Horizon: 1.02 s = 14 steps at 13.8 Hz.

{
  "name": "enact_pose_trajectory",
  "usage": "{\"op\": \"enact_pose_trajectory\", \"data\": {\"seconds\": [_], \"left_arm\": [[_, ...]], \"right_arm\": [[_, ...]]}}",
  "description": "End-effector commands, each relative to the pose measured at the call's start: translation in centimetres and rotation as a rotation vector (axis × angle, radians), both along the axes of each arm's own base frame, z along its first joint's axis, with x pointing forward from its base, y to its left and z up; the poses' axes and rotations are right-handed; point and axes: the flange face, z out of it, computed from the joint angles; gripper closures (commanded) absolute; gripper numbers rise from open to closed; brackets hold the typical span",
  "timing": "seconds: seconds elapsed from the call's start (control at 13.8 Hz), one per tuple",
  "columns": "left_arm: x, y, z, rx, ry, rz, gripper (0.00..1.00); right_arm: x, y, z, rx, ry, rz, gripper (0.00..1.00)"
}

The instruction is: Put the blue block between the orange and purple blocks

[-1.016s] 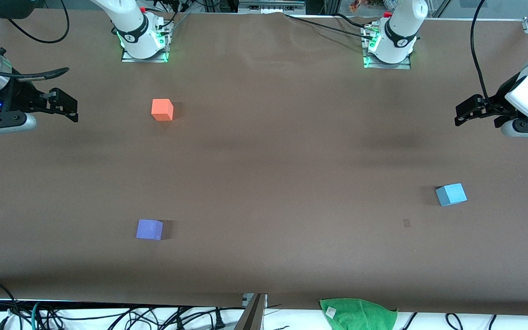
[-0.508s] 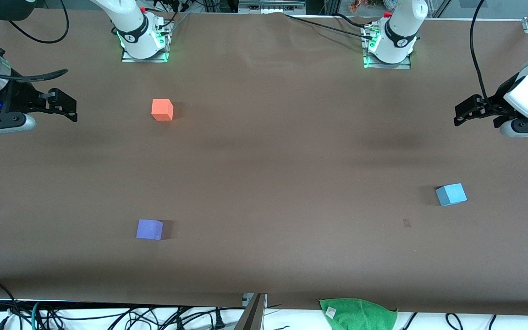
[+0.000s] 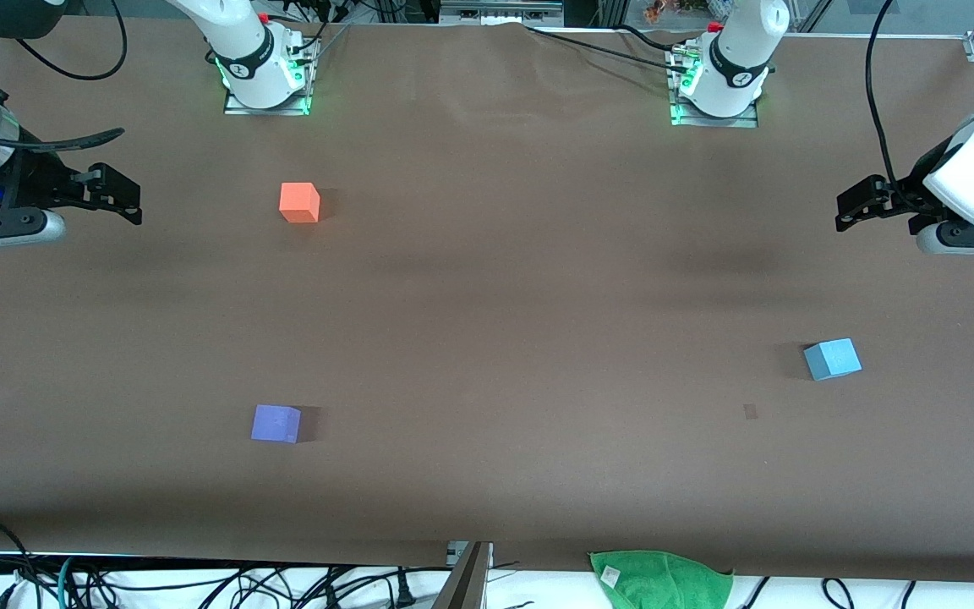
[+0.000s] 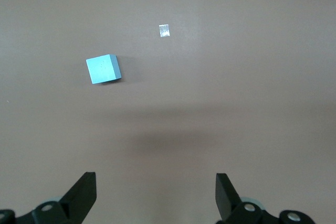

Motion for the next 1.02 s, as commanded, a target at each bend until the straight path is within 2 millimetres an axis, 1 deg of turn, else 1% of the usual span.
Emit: {"op": "enact_pose_trajectory", "data": {"seconds": [0.0, 0.15, 0.29, 0.36, 0.44, 0.58, 0.65, 0.73, 0.8, 0.87, 0.94], "left_arm": [[1.7, 0.4, -0.1, 0.003, 0.007, -0.021, 0.00], [2.1, 0.4, -0.7, 0.006, 0.015, -0.022, 0.00], [3.0, 0.4, -3.1, 0.014, 0.053, -0.027, 0.00], [3.1, 0.4, -3.3, 0.017, 0.056, -0.028, 0.00], [3.5, 0.9, -4.1, 0.011, 0.061, -0.020, 0.00], [5.5, 2.1, -6.0, 0.009, -0.003, 0.002, 0.00], [6.7, 3.0, -7.5, 0.008, -0.028, 0.015, 0.00], [7.7, 4.4, -8.9, 0.006, -0.048, 0.034, 0.00], [8.8, 6.6, -11.4, 0.005, -0.050, 0.067, 0.00], [9.6, 9.1, -14.4, 0.001, -0.038, 0.101, 0.00], [10.2, 10.9, -16.8, -0.001, -0.032, 0.124, 0.00]], "right_arm": [[0.0, -0.4, 0.2, 0.009, 0.005, 0.006, 0.00], [-0.1, -0.4, 0.2, 0.009, 0.006, 0.004, 0.00], [-0.1, -0.4, 0.2, 0.009, 0.006, 0.004, 0.00], [0.0, -0.4, 0.1, 0.008, 0.008, 0.004, 0.00], [0.0, -0.4, 0.1, 0.008, 0.008, 0.004, 0.00], [0.0, -0.4, 0.1, 0.008, 0.009, 0.004, 0.00], [0.0, -0.4, 0.0, 0.008, 0.009, 0.004, 0.00], [0.0, -0.4, 0.0, 0.008, 0.009, 0.004, 0.00], [0.0, -0.4, 0.0, 0.008, 0.009, 0.004, 0.00], [0.0, -0.4, 0.1, 0.008, 0.008, 0.003, 0.00], [0.0, -0.4, 0.1, 0.008, 0.009, 0.004, 0.00]]}}
